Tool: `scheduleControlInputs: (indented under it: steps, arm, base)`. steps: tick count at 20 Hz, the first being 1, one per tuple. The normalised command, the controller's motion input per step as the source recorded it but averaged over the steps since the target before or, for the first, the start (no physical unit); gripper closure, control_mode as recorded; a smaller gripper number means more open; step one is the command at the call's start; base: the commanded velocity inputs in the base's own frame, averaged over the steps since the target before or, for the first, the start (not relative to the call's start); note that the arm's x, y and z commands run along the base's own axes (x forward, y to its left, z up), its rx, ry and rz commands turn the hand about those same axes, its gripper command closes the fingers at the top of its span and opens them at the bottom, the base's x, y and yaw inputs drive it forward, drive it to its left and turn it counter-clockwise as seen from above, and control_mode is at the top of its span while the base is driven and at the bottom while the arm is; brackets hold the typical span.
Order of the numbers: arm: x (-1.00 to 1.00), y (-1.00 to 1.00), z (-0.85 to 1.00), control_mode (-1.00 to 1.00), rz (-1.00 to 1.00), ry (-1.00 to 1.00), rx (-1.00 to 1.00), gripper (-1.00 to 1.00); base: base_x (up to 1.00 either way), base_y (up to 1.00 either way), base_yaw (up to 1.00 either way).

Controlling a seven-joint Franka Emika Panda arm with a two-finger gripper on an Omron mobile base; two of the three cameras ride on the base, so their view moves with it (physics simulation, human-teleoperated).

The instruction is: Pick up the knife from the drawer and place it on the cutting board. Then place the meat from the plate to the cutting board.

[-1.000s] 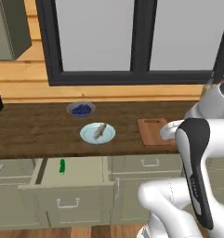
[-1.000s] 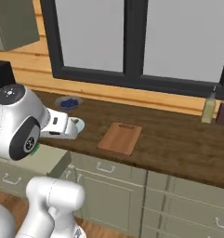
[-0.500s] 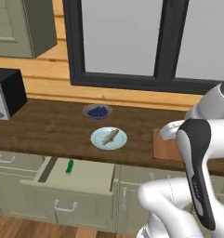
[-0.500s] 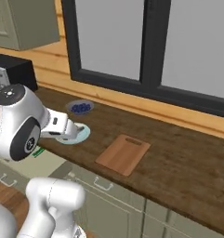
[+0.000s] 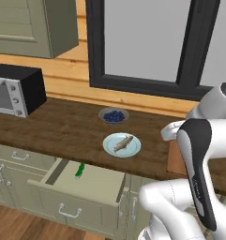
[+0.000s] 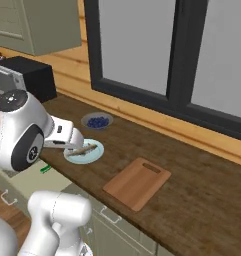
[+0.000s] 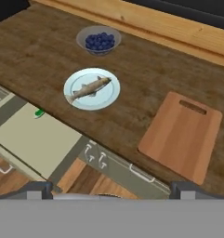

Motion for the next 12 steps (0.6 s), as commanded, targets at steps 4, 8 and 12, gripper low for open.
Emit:
scheduleControlInputs:
  steps: [4, 8, 12]
  arm:
    - [0.00, 0.00, 0.00, 1.00, 0.00, 0.00, 0.00, -1.00]
    - [0.18, 0.00, -0.01, -1.00, 0.25, 0.00, 0.00, -1.00]
    - [0.21, 0.49, -0.15, -1.00, 0.15, 0.00, 0.00, -1.00]
  base:
    - [0.12, 0.00, 0.46]
    - [0.05, 0.00, 0.10]
    - [0.00, 0.00, 0.00]
